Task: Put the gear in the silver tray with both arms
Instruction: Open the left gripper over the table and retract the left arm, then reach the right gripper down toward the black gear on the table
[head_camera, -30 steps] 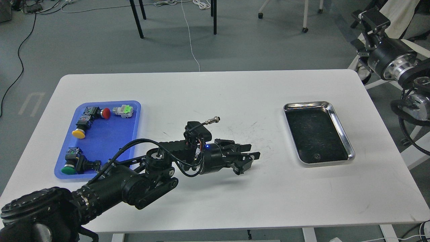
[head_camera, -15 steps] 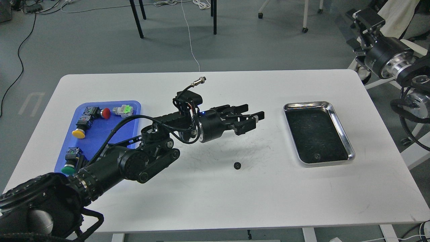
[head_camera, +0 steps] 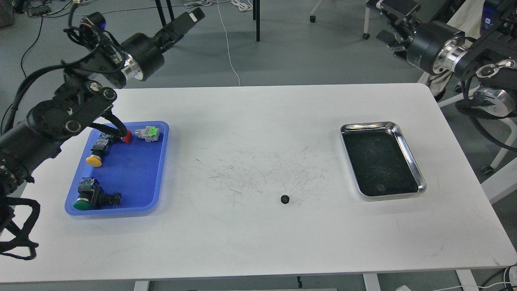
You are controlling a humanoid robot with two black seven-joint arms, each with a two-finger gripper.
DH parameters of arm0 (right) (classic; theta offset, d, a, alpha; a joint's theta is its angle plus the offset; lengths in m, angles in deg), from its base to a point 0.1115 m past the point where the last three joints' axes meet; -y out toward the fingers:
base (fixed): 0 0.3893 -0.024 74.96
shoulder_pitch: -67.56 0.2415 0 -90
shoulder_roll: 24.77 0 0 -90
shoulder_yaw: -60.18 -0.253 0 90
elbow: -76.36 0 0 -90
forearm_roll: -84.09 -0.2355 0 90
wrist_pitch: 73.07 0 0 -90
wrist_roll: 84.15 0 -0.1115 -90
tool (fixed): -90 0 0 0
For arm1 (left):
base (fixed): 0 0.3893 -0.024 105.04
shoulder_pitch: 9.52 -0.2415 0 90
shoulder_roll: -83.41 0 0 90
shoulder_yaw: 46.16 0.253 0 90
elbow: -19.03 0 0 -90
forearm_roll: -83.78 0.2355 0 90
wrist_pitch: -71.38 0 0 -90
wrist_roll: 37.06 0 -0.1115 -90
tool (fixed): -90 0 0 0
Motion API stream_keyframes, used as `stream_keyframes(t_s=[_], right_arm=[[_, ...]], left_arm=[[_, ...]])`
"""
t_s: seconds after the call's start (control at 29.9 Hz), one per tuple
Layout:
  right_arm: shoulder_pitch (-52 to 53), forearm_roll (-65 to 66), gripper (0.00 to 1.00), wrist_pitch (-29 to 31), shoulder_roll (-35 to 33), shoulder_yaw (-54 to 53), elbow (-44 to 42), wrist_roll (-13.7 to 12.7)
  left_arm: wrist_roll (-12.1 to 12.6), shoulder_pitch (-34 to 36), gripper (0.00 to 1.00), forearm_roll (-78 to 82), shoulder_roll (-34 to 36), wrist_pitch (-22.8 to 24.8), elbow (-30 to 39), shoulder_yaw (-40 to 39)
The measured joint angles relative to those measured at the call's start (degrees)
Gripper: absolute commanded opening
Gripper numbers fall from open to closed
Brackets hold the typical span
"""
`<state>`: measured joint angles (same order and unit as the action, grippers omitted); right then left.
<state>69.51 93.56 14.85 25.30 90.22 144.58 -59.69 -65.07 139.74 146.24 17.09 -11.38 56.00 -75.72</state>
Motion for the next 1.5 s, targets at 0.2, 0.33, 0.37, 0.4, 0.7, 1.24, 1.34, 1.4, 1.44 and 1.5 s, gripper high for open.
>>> stream_keyframes(t_s=[0.2, 0.33, 0.37, 0.4, 0.7, 1.24, 1.34, 1.4, 1.44, 1.5], right_arm=[[5.49, 5.50, 0.98, 1.11, 7.67, 7.82, 1.67, -0.15], [9.10, 10.94, 0.98, 1.94, 13.91, 13.77, 1.79, -0.19], [10.18, 12.62, 0.98, 2.22, 15.69, 15.64, 1.79, -0.19], [11.11, 14.42, 0.98, 2.41, 17.53, 17.47, 1.79, -0.16], [14.86, 25.09, 0.98, 2.83, 28.94, 24.17, 1.38, 0.12], [17.95, 38.87, 0.96, 3.18, 38.75, 33.19, 1.94, 3.49], [17.06, 39.58, 0.95, 3.34, 38.78, 34.56, 1.96, 3.53], [16.19, 39.73, 0.95, 3.34, 38.95, 35.34, 2.01, 3.53], [15.85, 39.74, 0.95, 3.26, 39.15, 35.52, 2.16, 3.53], [15.53, 39.75, 0.95, 3.13, 39.52, 35.74, 2.42, 3.54]], left_arm=[[0.00, -2.58, 0.98, -14.21, 5.67, 1.71, -4.06, 0.09], [0.01, -4.27, 0.98, -21.86, 8.36, 4.29, -5.78, 0.11], [0.01, -4.52, 0.98, -23.39, 8.65, 4.85, -6.32, 0.11], [0.01, -4.80, 0.98, -25.01, 8.85, 5.50, -6.88, 0.11], [0.01, -8.38, 0.98, -39.07, 10.92, 16.25, -8.90, -0.06], [0.01, -12.65, 0.98, -49.45, 10.88, 20.76, -9.39, -0.09], [0.01, -12.66, 0.98, -49.61, 10.84, 20.76, -9.67, 0.01], [0.01, -12.66, 0.98, -49.66, 10.84, 20.76, -9.71, -0.02], [0.01, -12.66, 0.98, -49.68, 10.84, 20.76, -9.72, -0.03], [0.01, -12.66, 0.98, -49.70, 10.84, 20.76, -9.72, -0.05]])
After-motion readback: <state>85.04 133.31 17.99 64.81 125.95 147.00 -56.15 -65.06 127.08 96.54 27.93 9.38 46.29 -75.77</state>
